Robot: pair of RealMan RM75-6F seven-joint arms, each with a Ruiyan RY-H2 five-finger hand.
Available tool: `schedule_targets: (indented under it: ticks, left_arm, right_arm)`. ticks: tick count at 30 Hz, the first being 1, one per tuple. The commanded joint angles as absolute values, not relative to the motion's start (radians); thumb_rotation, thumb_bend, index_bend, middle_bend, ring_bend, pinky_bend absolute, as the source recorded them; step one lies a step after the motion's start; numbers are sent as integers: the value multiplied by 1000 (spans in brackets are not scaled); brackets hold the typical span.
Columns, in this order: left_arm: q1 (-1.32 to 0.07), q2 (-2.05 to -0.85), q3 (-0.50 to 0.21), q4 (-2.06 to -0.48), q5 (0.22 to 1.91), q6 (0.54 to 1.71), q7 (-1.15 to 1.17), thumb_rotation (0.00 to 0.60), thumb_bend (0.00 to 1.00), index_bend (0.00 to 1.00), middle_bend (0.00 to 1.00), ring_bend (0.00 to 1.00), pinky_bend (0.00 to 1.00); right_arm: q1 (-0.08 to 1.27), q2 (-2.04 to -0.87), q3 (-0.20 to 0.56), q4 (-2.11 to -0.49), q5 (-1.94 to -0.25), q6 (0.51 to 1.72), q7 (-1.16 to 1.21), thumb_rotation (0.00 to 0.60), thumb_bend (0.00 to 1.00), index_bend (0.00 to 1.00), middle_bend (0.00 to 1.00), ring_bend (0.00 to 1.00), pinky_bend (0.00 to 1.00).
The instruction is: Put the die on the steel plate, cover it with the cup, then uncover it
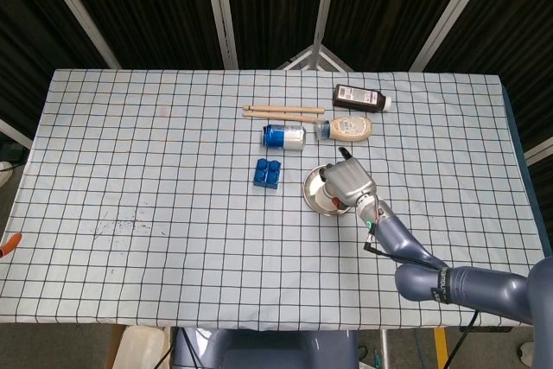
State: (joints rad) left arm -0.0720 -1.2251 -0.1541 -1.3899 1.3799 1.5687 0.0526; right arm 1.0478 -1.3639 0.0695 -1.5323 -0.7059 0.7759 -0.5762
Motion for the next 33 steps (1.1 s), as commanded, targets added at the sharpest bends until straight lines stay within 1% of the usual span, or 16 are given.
schedule_targets:
  ticks: [1, 7, 16, 23, 33]
  left_arm:
    - [-72, -1225, -156, -1389, 1377, 1568, 51, 600, 173, 150, 0, 0, 39]
    - [-73, -1225, -155, -1388, 1376, 1565, 53, 600, 172, 150, 0, 0, 39]
    - [-74, -1229, -154, -1387, 1372, 1560, 63, 600, 172, 151, 0, 0, 39]
    - [-78, -1233, -152, -1386, 1372, 1553, 73, 600, 172, 151, 0, 0, 39]
    - [-78, -1236, -148, -1388, 1373, 1552, 86, 600, 172, 152, 0, 0, 39]
  right_arm:
    - [1058, -1384, 73, -1505, -699, 760, -572, 600, 451, 464, 401, 434, 68]
    - [1077, -1418, 81, -1447, -697, 736, -560, 600, 451, 465, 401, 435, 68]
    - [1086, -1427, 80, -1408, -691, 718, -551, 600, 451, 465, 402, 434, 67]
    - [1074, -1387, 65, -1418, -688, 726, -547, 600, 452, 467, 401, 434, 67]
    - [1032, -1313, 42, -1471, -709, 750, -520, 600, 454, 467, 401, 434, 68]
